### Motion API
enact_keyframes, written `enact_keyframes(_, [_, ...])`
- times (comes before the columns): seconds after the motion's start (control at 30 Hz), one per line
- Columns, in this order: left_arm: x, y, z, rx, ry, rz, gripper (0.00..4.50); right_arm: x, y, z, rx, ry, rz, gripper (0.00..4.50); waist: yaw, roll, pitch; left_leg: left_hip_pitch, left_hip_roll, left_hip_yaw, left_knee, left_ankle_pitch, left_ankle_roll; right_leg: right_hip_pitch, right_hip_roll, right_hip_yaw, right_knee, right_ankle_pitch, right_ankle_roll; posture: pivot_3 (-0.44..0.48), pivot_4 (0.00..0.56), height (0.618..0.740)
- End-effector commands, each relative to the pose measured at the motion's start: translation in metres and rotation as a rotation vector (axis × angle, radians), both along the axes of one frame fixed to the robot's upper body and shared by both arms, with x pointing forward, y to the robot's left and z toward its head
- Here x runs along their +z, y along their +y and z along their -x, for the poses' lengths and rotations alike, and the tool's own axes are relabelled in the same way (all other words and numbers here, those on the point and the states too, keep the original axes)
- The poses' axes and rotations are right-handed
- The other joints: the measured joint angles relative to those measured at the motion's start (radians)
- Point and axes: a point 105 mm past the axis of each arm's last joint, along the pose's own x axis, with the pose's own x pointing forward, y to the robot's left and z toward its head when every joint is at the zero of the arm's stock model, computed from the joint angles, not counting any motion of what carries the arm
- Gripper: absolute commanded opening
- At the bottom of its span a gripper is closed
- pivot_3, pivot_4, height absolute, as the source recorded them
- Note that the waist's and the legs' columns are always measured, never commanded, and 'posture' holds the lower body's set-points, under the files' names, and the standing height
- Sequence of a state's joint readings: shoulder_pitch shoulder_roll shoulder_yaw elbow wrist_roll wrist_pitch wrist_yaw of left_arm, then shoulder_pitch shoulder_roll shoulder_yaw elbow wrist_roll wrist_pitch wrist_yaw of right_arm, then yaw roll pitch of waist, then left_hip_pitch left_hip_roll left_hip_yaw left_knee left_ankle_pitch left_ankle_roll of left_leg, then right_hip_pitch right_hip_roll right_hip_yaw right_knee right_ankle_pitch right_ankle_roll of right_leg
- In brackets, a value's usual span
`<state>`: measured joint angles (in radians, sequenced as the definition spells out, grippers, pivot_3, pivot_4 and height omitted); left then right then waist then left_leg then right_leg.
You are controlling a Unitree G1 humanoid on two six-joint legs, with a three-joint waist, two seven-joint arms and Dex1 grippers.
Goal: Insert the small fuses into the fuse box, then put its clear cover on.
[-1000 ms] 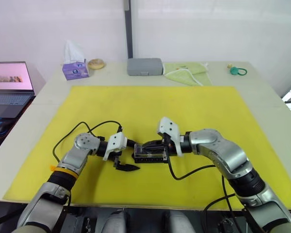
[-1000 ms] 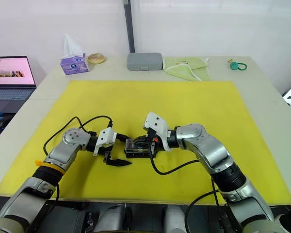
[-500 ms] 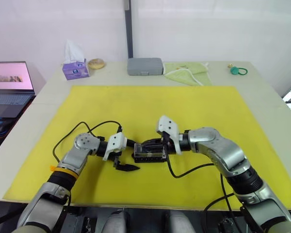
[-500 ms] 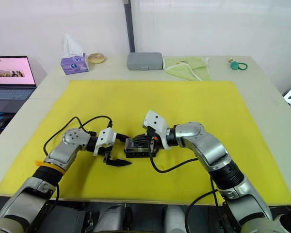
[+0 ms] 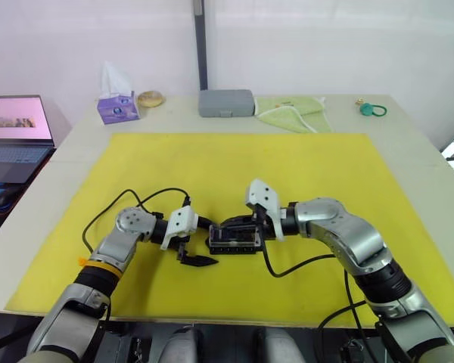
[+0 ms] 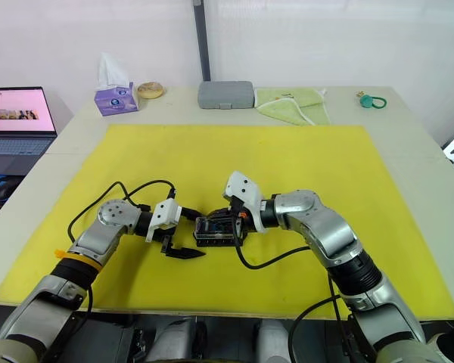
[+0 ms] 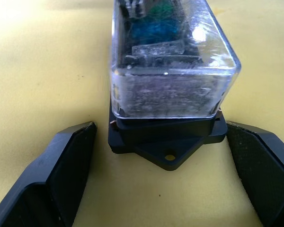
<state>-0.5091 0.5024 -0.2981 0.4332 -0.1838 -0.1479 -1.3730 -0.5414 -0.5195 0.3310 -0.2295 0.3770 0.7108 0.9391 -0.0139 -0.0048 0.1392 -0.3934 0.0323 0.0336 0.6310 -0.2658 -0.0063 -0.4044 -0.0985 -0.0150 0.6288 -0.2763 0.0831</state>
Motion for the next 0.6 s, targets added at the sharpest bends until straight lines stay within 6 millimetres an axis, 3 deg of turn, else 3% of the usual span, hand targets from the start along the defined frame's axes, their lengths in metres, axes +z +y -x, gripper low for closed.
enact_keyframes(0.03, [-0.034, 0.021, 0.003, 0.090, 0.100, -0.110, 4.47, 0.005, 0.001, -0.003, -0.005, -0.025, -0.006, 0.00, 0.000, 0.000, 0.000, 0.000, 0.000, 0.000, 0.000, 0.000, 0.000, 0.000, 0.000, 0.000, 0.000, 0.000, 0.000, 0.000, 0.150, 0.737])
enact_keyframes(0.2, [-0.036, 0.020, 0.004, 0.085, 0.095, -0.113, 4.47, -0.012, -0.001, -0.002, -0.024, 0.041, 0.064, 0.00, 0.000, 0.000, 0.000, 0.000, 0.000, 0.000, 0.000, 0.000, 0.000, 0.000, 0.000, 0.000, 0.000, 0.000, 0.000, 0.000, 0.150, 0.737])
enact_keyframes(0.6, [-0.039, 0.019, 0.006, 0.082, 0.078, -0.113, 4.47, -0.033, 0.000, 0.007, -0.056, 0.208, 0.117, 0.00, -0.001, 0.002, -0.002, 0.000, 0.000, 0.000, -0.002, 0.000, 0.000, 0.000, 0.000, 0.000, -0.001, 0.000, 0.000, 0.000, 0.150, 0.737])
